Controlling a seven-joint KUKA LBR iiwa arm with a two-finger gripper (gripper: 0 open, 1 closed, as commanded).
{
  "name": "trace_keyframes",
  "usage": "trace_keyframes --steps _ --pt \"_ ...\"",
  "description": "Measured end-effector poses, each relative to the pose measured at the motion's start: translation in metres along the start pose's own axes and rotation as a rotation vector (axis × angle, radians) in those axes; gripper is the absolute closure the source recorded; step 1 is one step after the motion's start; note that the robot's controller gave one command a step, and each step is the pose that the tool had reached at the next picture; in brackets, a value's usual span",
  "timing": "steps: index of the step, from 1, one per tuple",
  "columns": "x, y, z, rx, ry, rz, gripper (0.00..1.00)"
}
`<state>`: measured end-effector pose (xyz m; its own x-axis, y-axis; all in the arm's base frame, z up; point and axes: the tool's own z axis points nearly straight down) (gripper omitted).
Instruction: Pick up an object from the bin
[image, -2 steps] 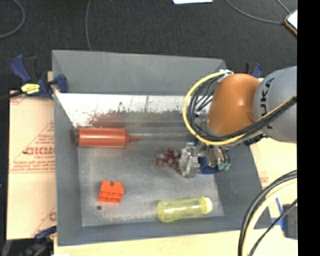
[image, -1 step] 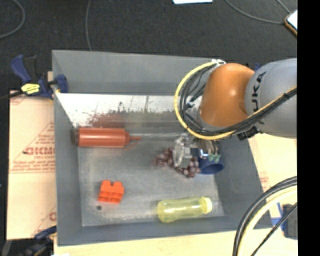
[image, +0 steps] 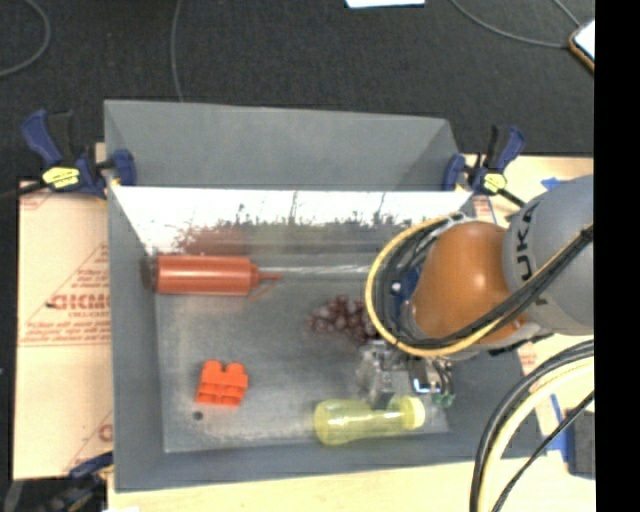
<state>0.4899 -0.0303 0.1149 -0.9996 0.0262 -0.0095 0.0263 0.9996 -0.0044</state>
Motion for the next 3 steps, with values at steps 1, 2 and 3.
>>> trace_keyframes --steps 1,2,3 --pt "0.001 -0.001 -0.001 0.000 -0.009 -0.004 1.00" --pt "-0.007 -0.035 -0.012 0.004 -0.024 -0.116 1.00" --pt "-0.042 -0.130 0.003 0.003 -0.022 -0.033 1.00"
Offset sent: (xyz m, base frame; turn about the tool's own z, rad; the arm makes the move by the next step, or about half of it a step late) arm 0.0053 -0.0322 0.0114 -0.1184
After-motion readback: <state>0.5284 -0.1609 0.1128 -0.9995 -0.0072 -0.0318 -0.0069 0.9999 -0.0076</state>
